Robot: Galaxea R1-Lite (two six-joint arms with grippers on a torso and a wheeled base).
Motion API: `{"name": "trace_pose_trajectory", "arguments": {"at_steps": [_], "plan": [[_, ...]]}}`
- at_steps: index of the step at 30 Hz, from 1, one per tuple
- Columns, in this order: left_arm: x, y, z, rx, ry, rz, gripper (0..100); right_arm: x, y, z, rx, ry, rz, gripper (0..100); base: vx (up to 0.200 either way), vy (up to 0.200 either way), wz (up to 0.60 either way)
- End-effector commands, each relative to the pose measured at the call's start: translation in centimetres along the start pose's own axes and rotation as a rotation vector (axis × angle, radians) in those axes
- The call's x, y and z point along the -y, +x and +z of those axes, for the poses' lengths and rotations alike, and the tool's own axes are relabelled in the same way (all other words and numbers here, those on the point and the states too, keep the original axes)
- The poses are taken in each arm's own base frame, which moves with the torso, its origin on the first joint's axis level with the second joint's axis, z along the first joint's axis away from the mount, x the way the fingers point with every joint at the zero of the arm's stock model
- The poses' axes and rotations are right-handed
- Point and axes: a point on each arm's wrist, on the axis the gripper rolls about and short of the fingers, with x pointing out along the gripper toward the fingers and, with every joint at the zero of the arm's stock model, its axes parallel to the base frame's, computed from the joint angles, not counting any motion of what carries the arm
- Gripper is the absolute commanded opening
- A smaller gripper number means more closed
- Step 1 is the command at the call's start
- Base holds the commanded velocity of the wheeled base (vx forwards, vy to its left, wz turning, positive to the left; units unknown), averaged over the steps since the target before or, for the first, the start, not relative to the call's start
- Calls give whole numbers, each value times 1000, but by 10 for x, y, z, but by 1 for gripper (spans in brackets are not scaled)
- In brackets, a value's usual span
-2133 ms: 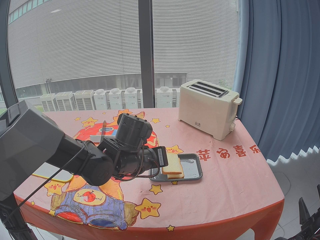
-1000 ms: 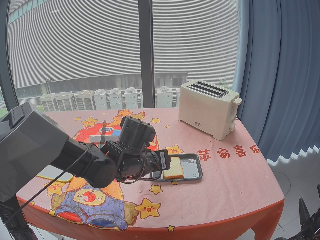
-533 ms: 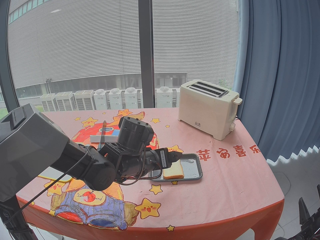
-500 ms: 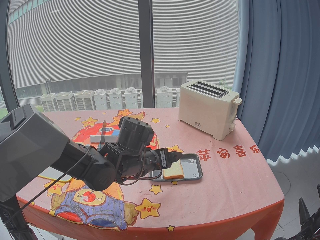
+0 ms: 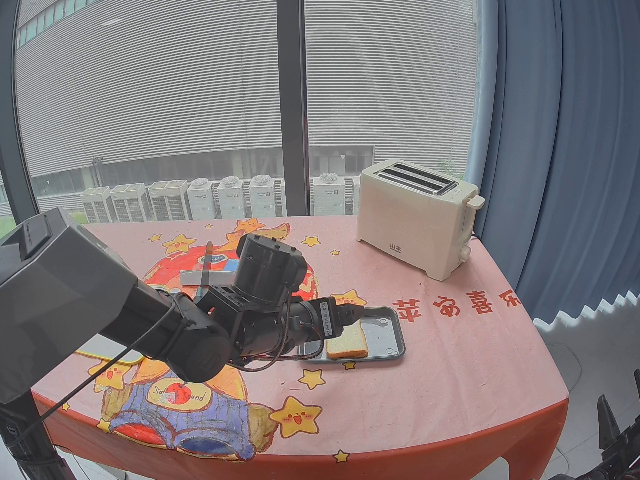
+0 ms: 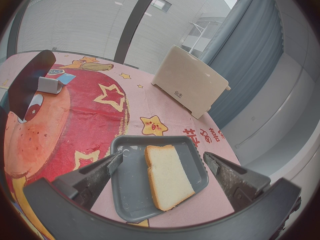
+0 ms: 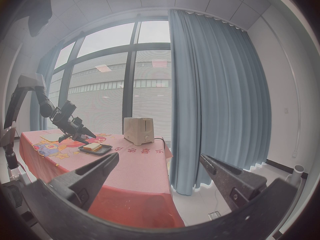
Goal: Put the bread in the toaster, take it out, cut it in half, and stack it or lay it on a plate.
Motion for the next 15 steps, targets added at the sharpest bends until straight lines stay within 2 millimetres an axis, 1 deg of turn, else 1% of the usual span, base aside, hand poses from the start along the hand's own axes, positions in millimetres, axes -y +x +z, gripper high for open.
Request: {"name": "trace_pose_trajectory", "arguments": {"at_steps": [1,15], "plan": [[1,-1,1,4,1,-3,100,0,0,-5,-2,0,1,100,0,0,0],[2,-3,4,17,0,-7,100,0,0,-5,-2,0,1,100,0,0,0]]}}
